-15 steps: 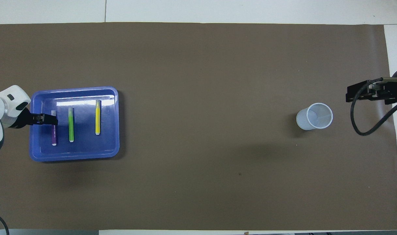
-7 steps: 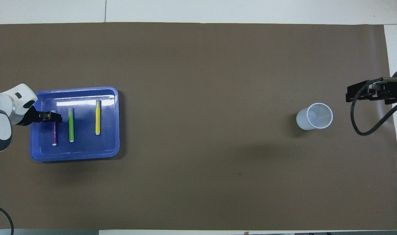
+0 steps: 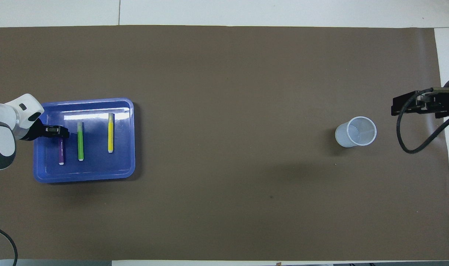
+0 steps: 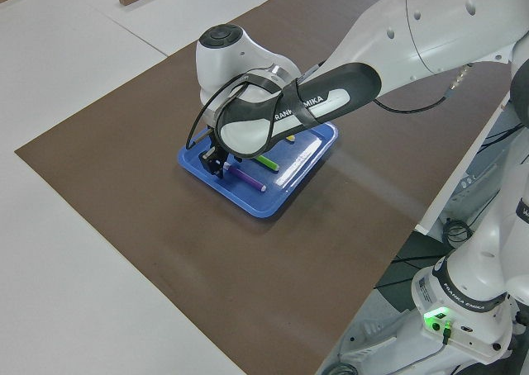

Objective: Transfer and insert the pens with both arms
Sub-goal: 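Grasp the purple pen in the blue tray with the left gripper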

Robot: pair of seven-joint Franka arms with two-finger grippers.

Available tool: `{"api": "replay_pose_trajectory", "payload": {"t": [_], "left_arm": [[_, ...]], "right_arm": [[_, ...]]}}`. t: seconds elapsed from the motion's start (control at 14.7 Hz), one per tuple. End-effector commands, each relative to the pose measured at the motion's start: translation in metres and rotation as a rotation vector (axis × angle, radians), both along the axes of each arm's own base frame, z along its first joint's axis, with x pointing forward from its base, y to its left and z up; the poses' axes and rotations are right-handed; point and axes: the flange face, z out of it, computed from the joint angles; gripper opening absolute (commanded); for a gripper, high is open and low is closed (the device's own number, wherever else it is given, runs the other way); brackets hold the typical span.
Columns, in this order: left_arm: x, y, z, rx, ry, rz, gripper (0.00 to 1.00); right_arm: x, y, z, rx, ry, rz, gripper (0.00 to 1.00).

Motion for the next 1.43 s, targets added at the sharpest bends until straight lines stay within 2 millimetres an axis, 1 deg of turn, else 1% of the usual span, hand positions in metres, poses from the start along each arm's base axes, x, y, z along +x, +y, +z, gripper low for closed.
{"api": "replay_pose_trajectory", "payload": {"t": [0.0, 0.07, 0.2, 0.34, 0.41, 0.48, 0.68, 0.96, 1.09, 1.16, 1.36], "left_arm": [[0.008, 0.001, -0.002, 0.007, -0.017, -0.015, 0.60], [0.008, 0.001, -0.002, 0.008, -0.017, -0.016, 0.55], [0.008, 0.001, -0.002, 0.008, -0.017, -0.016, 0.41], [0.008, 0.001, -0.002, 0.009, -0.016, -0.017, 0.22], [0.008, 0.001, -0.001, 0.010, -0.018, -0.018, 0.09], [0.009, 0.001, -0.001, 0.011, -0.019, -0.018, 0.00], [0.009, 0.001, 0.000, 0.011, -0.021, -0.018, 0.00], [0.015, 0.003, 0.008, 0.007, -0.003, -0.012, 0.00], [0.023, 0.008, 0.028, 0.000, 0.023, 0.001, 0.00], [0.027, 0.006, 0.039, -0.004, 0.041, -0.003, 0.00], [0.027, 0.003, 0.064, -0.009, 0.086, 0.014, 0.00]], "right_arm": [[-0.005, -0.004, 0.000, 0.007, 0.009, 0.009, 1.00], [-0.005, -0.004, 0.001, 0.007, 0.008, 0.009, 1.00], [-0.005, -0.004, 0.000, 0.007, 0.009, 0.011, 1.00], [-0.005, -0.004, 0.001, 0.007, 0.008, 0.009, 1.00], [-0.005, -0.004, 0.000, 0.007, 0.009, 0.009, 1.00], [-0.005, -0.004, 0.000, 0.007, 0.009, 0.009, 1.00], [-0.005, -0.004, 0.000, 0.007, 0.009, 0.009, 1.00], [-0.005, -0.006, 0.000, 0.007, 0.009, 0.008, 1.00], [-0.005, -0.006, 0.000, 0.007, 0.009, 0.011, 1.00], [-0.005, -0.006, 0.000, 0.007, 0.009, 0.008, 1.00], [-0.005, -0.005, 0.000, 0.007, 0.009, 0.011, 1.00]]}}
